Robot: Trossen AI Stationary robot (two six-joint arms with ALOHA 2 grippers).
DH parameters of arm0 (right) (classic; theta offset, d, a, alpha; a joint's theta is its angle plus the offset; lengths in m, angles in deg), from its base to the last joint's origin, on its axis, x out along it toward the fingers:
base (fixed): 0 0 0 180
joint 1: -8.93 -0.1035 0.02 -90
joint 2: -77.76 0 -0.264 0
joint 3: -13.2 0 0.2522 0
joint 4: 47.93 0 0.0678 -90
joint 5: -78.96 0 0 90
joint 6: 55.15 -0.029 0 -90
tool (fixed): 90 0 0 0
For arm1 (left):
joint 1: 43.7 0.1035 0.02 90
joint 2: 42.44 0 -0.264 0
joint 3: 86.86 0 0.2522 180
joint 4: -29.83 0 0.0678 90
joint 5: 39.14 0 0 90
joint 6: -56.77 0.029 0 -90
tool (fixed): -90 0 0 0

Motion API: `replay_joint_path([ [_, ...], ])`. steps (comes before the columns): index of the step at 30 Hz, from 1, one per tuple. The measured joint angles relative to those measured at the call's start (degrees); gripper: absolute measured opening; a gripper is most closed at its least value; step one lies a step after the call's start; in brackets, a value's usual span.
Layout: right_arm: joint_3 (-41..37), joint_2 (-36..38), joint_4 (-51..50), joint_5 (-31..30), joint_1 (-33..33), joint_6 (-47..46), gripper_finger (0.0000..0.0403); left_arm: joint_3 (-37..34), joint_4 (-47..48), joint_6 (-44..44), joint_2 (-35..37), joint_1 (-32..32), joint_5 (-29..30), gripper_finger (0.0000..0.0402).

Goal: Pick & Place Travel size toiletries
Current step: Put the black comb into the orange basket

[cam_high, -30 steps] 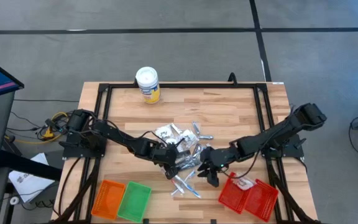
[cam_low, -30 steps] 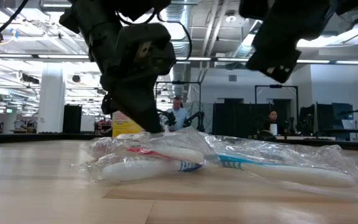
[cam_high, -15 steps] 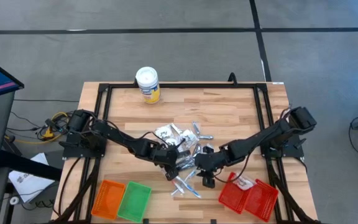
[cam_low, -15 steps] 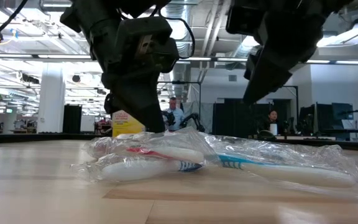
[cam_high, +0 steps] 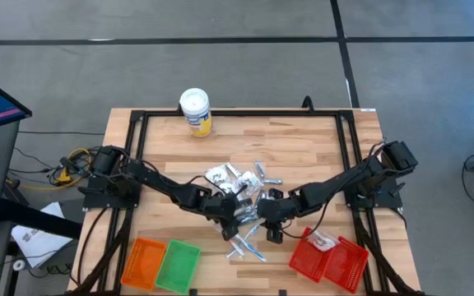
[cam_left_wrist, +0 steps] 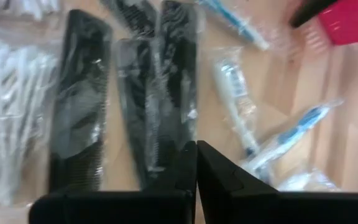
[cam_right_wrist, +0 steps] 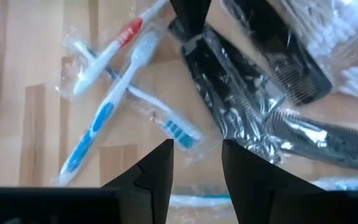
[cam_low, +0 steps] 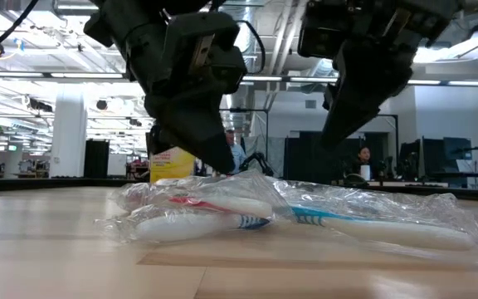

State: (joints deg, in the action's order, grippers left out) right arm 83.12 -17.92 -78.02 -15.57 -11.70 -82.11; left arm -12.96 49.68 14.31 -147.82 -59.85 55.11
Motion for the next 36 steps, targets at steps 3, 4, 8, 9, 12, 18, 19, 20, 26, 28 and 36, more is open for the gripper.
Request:
replay_joint_path([
  [3, 0.00, 0.00, -0.39, 0.19, 0.22, 0.00, 0.0122, 0.02, -1.20, -0.56, 0.00, -0.22, 0.23, 0.0000],
  [4, 0.00, 0.00, -0.51, 0.17, 0.24, 0.00, 0.0119, 0.02, -1.12, -0.92, 0.00, -0.22, 0.37, 0.0000],
  [8, 0.00, 0.00, -0.66, 0.17, 0.57, 0.00, 0.0113, 0.02, -0.68, -1.57, -0.77, 0.20, 0.52, 0.0000],
  [9, 0.00, 0.00, -0.68, 0.17, 0.55, 0.00, 0.0112, 0.08, -1.26, -2.00, -1.27, 0.27, 0.62, 0.0000],
  [12, 0.00, 0.00, -0.91, 0.19, 0.54, 0.00, 0.0112, 0.00, -0.54, -3.05, -2.60, 0.78, 0.22, 0.0000],
  [18, 0.00, 0.00, -1.21, 0.18, 0.43, 0.43, 0.0113, 0.14, -1.38, -6.61, -5.06, 0.80, 0.00, 0.0000],
  [19, 0.00, 0.00, -1.28, 0.17, 0.38, 0.48, 0.0113, 0.20, -1.37, -7.62, -5.29, 0.83, -0.12, 0.0000],
  [20, 0.00, 0.00, -1.25, 0.17, 0.38, 0.58, 0.0113, 0.24, -1.59, -8.88, -5.59, 0.83, -0.37, 0.0000],
  [26, 0.00, 0.00, -1.25, 0.13, 0.35, 1.81, 0.0113, 0.28, -1.42, -10.54, -6.27, 2.11, -5.29, 0.0001],
  [28, 0.00, 0.00, -1.47, -0.02, 0.35, 2.12, 0.0114, 0.24, -1.25, -10.58, -6.29, 2.53, -5.62, 0.0001],
  [36, -0.02, 0.00, -2.84, -3.16, 0.35, 4.66, 0.0114, 0.13, -0.92, -12.07, -6.38, 4.13, -8.02, 0.0000],
])
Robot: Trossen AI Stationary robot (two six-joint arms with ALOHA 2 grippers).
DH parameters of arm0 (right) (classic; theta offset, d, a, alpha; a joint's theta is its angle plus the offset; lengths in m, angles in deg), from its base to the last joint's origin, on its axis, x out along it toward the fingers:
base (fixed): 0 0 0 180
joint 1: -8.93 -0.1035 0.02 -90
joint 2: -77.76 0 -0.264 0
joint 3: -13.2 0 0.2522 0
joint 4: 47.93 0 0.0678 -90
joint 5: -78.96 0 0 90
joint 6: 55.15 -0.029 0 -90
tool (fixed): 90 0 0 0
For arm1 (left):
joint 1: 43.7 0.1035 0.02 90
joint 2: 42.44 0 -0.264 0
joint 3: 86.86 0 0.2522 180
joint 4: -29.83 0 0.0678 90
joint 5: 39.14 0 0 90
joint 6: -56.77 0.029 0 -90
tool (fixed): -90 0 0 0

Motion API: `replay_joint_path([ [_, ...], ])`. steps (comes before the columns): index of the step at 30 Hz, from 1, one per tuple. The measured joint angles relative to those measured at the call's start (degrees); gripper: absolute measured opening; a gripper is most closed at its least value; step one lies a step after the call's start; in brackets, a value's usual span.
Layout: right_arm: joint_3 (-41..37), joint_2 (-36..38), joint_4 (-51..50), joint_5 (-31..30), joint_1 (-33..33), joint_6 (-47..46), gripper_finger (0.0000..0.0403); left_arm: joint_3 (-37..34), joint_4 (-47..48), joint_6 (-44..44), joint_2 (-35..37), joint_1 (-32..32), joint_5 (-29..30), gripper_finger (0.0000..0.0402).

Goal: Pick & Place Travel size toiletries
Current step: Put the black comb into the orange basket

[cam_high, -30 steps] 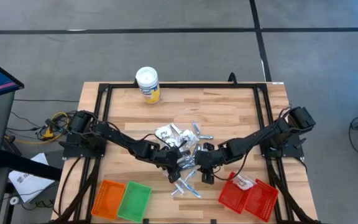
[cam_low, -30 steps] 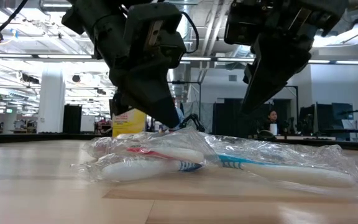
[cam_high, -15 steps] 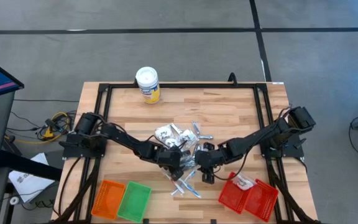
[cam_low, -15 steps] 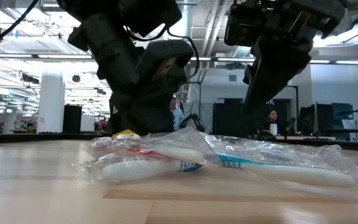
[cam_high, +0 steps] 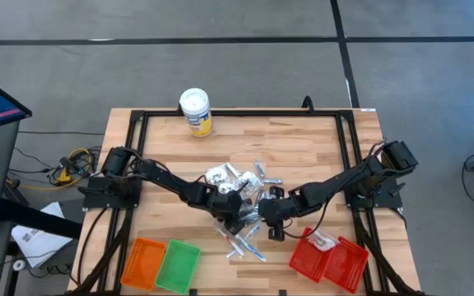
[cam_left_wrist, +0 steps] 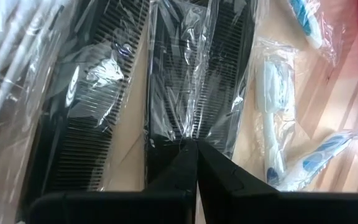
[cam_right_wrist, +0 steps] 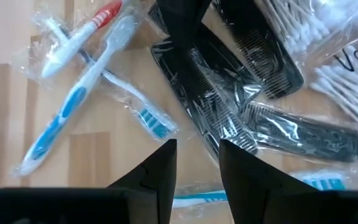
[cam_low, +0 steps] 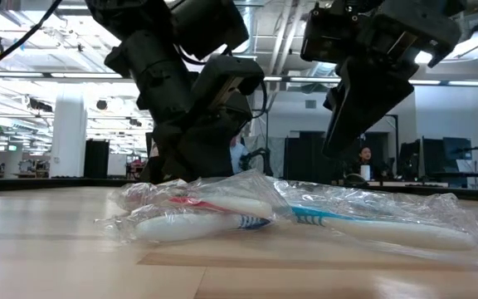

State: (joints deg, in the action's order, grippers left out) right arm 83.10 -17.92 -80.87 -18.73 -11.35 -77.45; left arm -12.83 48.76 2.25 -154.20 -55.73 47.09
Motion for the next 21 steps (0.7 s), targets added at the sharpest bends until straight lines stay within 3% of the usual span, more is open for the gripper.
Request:
replay_joint_path([
  [14, 0.90, -4.90, 0.95, -2.24, -1.76, 4.32, 0.0119, -0.09, -0.57, -0.02, -0.09, 0.03, -1.11, 0.0000],
  [21, 2.18, -5.97, 0.89, -7.69, -4.09, 4.94, 0.0206, -0.11, -1.16, 0.02, -0.13, 0.04, -1.66, 0.0000],
])
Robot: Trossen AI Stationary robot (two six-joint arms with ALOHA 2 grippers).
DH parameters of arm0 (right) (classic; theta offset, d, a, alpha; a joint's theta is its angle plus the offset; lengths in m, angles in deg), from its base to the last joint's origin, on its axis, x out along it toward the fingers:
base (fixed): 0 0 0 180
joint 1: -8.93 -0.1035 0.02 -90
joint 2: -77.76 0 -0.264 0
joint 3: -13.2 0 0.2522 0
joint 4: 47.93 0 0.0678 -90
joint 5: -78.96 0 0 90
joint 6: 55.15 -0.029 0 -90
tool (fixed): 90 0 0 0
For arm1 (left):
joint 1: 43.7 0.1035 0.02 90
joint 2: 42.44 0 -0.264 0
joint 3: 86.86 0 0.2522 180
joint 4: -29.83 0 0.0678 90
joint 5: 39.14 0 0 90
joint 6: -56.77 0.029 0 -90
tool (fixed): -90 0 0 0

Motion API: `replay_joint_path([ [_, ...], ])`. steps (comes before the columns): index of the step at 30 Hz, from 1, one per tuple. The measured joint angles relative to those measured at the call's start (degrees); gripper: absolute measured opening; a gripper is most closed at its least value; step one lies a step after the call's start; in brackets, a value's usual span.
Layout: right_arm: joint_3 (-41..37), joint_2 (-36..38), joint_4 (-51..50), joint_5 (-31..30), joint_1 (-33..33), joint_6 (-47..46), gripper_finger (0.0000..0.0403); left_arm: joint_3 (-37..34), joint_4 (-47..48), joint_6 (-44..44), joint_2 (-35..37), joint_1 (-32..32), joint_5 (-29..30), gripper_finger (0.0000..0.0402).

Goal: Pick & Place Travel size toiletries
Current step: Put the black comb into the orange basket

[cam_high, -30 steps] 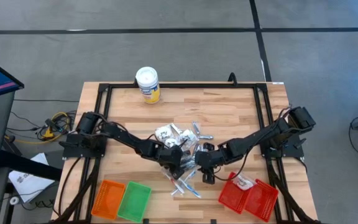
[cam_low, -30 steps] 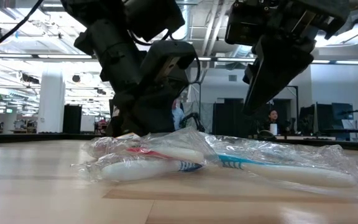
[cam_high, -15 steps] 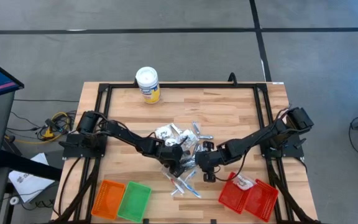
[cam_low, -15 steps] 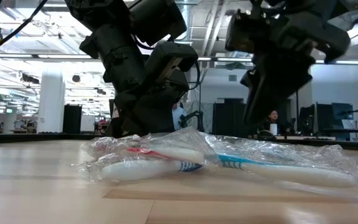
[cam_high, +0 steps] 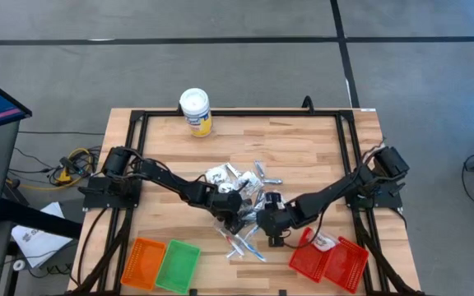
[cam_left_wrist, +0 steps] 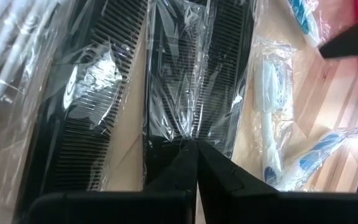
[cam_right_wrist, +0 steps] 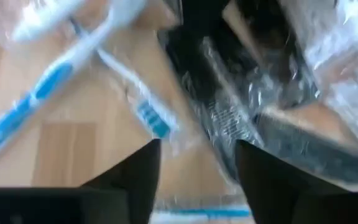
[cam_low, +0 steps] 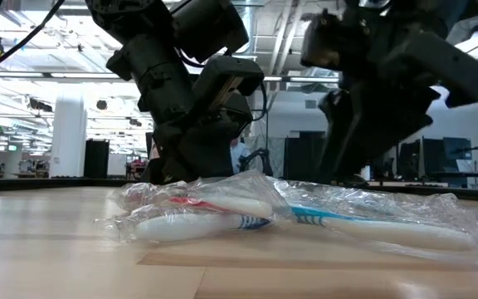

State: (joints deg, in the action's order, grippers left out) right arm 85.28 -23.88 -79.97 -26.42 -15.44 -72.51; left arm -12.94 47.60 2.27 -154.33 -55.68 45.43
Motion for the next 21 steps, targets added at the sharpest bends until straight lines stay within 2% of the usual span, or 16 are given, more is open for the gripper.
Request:
replay_joint_path([
  [4, 0.18, 0.04, -1.25, -2.38, 0.01, 1.32, 0.0264, 0.00, -0.04, 0.00, 0.00, 0.00, -0.19, 0.0000],
  [8, 0.16, 0.04, -3.38, -3.31, 0.72, 3.89, 0.0293, -0.02, -0.09, 0.00, -0.02, 0.00, -0.29, 0.0000],
  [21, 0.12, -1.79, -2.89, -2.55, 3.61, 10.11, 0.0293, -0.04, -0.13, 0.20, -0.09, -0.02, -2.12, 0.0000],
])
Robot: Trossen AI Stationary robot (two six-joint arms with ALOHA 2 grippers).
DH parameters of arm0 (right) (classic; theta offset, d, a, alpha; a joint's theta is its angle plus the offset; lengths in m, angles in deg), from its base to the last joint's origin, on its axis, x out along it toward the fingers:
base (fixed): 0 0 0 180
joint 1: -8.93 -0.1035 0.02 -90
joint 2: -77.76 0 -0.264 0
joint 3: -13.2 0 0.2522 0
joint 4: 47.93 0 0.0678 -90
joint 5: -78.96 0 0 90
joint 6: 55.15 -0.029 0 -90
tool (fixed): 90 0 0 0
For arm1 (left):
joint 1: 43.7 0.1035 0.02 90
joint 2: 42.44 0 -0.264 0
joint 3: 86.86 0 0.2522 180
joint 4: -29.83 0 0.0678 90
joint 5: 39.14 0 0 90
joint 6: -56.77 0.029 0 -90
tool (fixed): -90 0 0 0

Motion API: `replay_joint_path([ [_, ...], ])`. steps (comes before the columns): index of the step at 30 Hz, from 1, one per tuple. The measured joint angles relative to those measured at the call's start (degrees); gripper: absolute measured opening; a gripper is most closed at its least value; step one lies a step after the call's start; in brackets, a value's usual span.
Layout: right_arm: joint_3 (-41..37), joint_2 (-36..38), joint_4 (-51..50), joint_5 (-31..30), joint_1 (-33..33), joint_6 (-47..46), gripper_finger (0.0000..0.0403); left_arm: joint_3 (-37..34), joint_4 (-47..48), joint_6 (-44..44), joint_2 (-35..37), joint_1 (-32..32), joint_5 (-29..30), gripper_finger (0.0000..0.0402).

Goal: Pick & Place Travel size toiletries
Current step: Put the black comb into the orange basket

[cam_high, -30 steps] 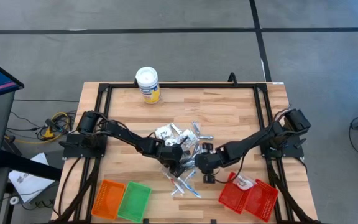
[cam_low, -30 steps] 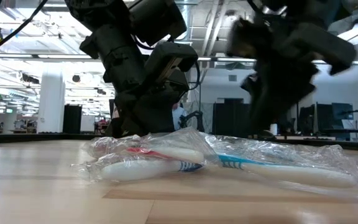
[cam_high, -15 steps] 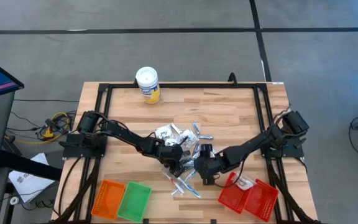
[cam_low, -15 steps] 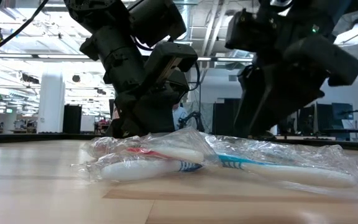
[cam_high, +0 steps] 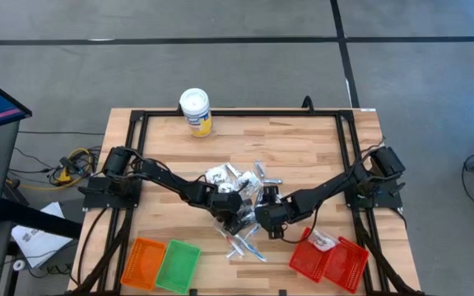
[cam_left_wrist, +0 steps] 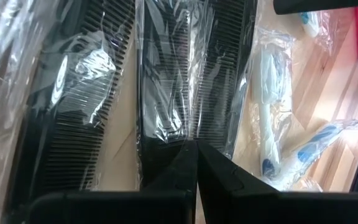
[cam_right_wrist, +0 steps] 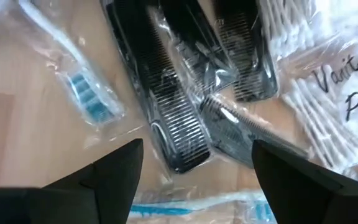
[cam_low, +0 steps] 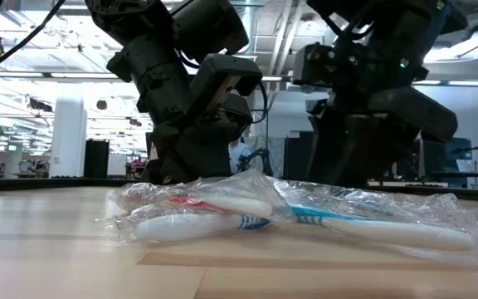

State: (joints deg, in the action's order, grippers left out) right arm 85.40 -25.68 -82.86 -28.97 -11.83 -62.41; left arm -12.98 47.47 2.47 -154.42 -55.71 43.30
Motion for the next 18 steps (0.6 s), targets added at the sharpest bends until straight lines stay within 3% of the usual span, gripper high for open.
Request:
replay_joint_path([
  [18, -0.01, -0.50, 0.83, 1.87, 0.46, 7.49, 0.0293, -0.09, -0.04, 0.43, -0.07, 3.06, -5.57, 0.0000],
])
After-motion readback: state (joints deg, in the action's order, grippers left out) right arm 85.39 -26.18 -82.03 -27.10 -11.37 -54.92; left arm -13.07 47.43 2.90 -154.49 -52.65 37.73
